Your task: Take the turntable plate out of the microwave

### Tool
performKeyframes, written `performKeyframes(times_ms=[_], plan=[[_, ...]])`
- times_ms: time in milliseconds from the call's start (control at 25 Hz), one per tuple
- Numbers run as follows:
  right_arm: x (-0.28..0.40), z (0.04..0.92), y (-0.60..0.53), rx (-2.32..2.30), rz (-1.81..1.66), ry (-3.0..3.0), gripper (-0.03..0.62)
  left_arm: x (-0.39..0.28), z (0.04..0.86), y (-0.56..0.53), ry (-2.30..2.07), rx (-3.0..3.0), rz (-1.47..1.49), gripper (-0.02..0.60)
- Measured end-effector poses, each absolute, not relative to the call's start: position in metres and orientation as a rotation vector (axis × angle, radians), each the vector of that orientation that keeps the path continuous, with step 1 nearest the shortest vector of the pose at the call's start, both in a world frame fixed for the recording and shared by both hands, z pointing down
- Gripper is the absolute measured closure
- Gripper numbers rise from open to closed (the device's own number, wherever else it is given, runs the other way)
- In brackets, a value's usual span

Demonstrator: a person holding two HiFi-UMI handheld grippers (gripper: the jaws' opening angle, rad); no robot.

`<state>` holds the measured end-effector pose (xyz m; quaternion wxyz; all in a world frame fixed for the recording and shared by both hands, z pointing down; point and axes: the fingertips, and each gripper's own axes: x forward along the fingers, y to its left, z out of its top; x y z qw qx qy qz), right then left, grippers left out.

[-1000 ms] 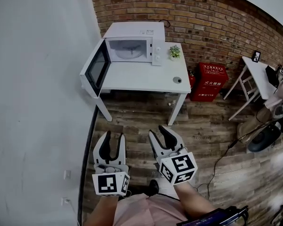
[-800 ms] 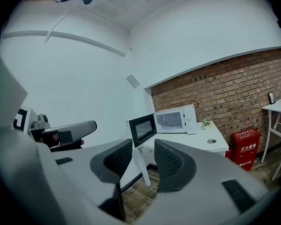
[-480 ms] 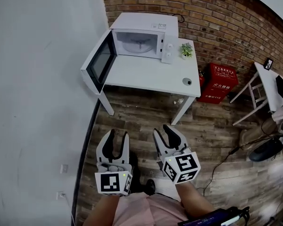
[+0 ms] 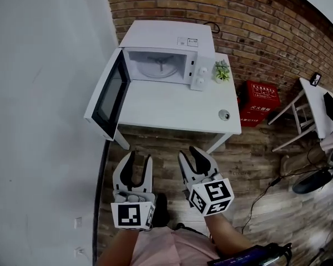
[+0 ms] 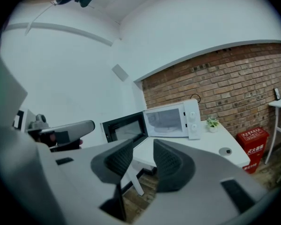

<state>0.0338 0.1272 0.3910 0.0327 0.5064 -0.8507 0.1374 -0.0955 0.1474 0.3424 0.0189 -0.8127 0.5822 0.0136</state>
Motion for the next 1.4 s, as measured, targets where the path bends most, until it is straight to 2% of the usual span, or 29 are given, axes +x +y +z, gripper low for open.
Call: performKeyframes(times_ms=[440,880,1400], plan=[[0.02,0.367,0.033,1.695,0.354,-2.587,0.467,-0.11,0.326,0.044,1.67,-2.575,0.096,0.425],[0.041,0.394,-0.019,1.753,0.413,-2.529,0.475,-0.09,0.36,-0.014,1.632,-2.658,0.042,0.428],[0.055,0.42,-0.146,1.62,0.518,-2.599,0.482,-0.066,0.374,-0.133,1.722,-2.61,-0.044,0.426]])
